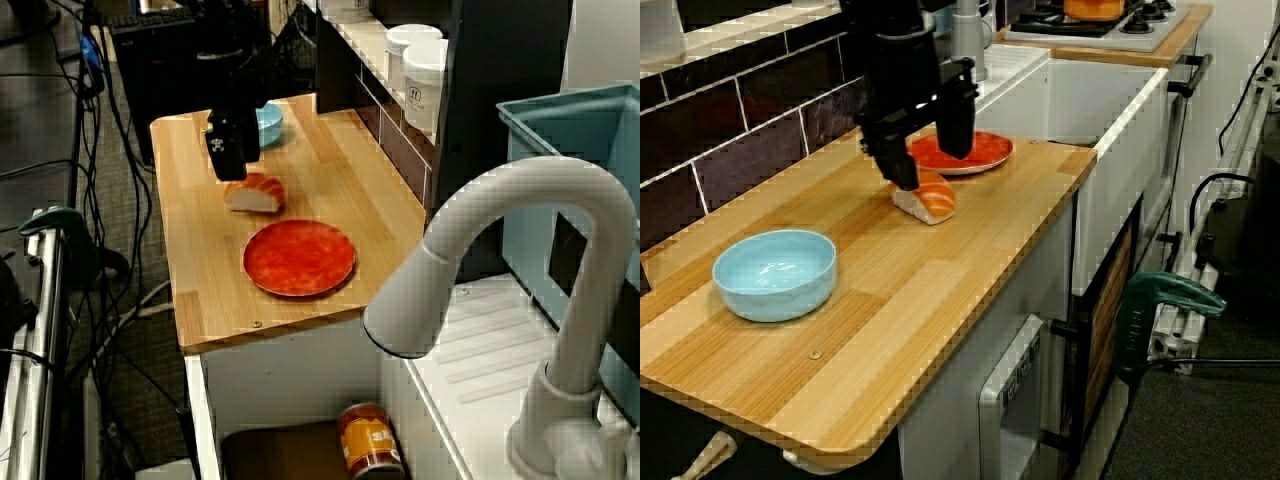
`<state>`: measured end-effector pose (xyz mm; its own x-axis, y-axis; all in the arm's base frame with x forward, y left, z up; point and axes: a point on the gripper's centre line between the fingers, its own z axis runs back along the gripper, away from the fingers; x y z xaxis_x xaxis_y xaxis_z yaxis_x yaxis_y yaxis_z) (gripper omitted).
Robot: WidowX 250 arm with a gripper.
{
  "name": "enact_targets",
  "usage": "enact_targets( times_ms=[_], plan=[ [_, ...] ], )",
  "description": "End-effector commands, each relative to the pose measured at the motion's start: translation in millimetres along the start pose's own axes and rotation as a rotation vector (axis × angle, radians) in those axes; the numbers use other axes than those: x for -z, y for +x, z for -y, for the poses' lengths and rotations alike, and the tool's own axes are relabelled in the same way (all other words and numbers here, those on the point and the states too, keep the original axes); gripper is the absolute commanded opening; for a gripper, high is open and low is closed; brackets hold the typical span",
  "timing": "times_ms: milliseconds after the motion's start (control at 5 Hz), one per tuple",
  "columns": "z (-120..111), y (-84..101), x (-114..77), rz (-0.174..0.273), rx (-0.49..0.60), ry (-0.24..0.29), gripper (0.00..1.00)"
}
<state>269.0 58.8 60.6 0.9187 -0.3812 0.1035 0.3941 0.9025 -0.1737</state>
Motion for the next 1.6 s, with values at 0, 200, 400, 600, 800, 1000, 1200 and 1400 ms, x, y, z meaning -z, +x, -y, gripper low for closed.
enact_targets(
  times_ms=[0,200,400,600,800,1000,1200,1400],
  plan=[
    [1.2,17.4,1.2,0.027,0.014,0.068,1.00],
    [-2.0,20.7,10.9,0.003,0.005,0.082,1.00],
    [-7.2,23.3,4.5,0.010,-0.005,0.075,1.00],
    [-12.9,23.8,-2.0,0.022,-0.013,0.065,1.00],
    [-17.1,21.0,12.9,0.010,-0.054,0.069,0.00],
    [-14.4,19.0,21.2,-0.003,-0.044,0.087,0.00],
    [-12.3,16.3,20.8,0.004,-0.050,0.080,0.00],
    [-14.8,15.3,8.4,0.021,-0.060,0.063,0.00]
  ],
)
